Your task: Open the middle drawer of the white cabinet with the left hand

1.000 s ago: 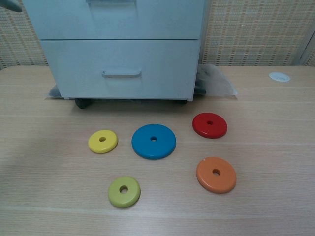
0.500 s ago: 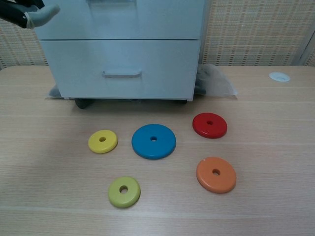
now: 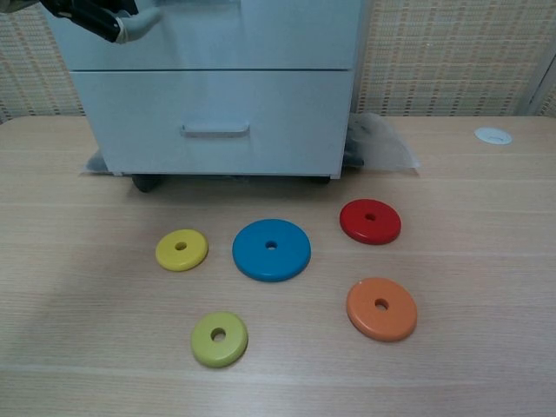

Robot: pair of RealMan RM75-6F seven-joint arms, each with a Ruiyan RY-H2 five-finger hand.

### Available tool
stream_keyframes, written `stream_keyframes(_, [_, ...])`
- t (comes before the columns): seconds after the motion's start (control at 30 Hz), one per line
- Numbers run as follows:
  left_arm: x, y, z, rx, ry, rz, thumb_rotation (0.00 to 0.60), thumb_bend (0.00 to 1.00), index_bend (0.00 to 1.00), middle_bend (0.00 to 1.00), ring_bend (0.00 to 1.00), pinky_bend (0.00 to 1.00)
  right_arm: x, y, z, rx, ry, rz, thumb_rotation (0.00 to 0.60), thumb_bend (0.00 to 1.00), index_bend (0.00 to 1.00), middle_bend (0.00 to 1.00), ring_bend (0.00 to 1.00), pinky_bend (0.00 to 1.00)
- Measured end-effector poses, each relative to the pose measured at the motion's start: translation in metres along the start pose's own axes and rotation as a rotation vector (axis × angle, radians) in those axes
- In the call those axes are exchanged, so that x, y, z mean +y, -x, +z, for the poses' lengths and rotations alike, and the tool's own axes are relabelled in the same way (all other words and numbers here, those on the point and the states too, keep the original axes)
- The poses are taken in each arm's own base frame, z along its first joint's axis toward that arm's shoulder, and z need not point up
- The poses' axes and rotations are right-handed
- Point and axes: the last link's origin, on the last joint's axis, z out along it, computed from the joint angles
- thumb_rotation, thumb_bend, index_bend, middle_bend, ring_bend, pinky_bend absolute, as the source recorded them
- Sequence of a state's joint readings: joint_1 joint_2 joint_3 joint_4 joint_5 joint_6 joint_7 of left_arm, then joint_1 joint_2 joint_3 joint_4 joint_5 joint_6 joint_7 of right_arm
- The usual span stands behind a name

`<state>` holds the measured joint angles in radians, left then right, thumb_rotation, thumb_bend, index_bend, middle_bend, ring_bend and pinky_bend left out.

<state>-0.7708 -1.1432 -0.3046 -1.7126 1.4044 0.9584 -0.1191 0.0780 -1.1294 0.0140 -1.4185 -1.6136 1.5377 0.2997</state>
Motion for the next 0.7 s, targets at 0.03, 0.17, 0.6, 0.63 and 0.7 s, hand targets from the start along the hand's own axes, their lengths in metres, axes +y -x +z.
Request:
stream_keyframes(0.03, [-0.001,0.000,0.002,-0.004,-0.007,0.000,0.600,0.56,0.14,1.00,1.00,1.00,0.000,0.000,0.000,0.001,0.000,0.001,0.600,0.33,0.25,0.29,0.18,0.21])
stream_keyframes(0.17, [-0.006,0.001,0.009,-0.012,-0.034,0.001,0.600,0.56,0.14,1.00,1.00,1.00,0.001,0.000,-0.002,0.003,0.003,0.004,0.600,0.33,0.25,0.29,0.18,0.21])
stream_keyframes(0.6, [-0.010,0.001,0.012,-0.016,-0.054,-0.004,0.600,0.56,0.16,1.00,1.00,1.00,0.005,0.001,-0.006,0.001,0.020,0.004,0.600,0.33,0.25,0.29,0.18,0.21])
stream_keyframes(0.63, [-0.009,0.001,0.012,-0.018,-0.052,-0.006,0.600,0.56,0.17,1.00,1.00,1.00,0.005,0.001,-0.006,0.002,0.021,0.004,0.600,0.33,0.25,0.29,0.18,0.21])
stream_keyframes(0.7, [-0.008,0.002,0.011,-0.020,-0.046,-0.006,0.600,0.56,0.18,1.00,1.00,1.00,0.006,0.001,-0.006,0.003,0.024,0.003,0.600,0.33,0.25,0.29,0.18,0.21])
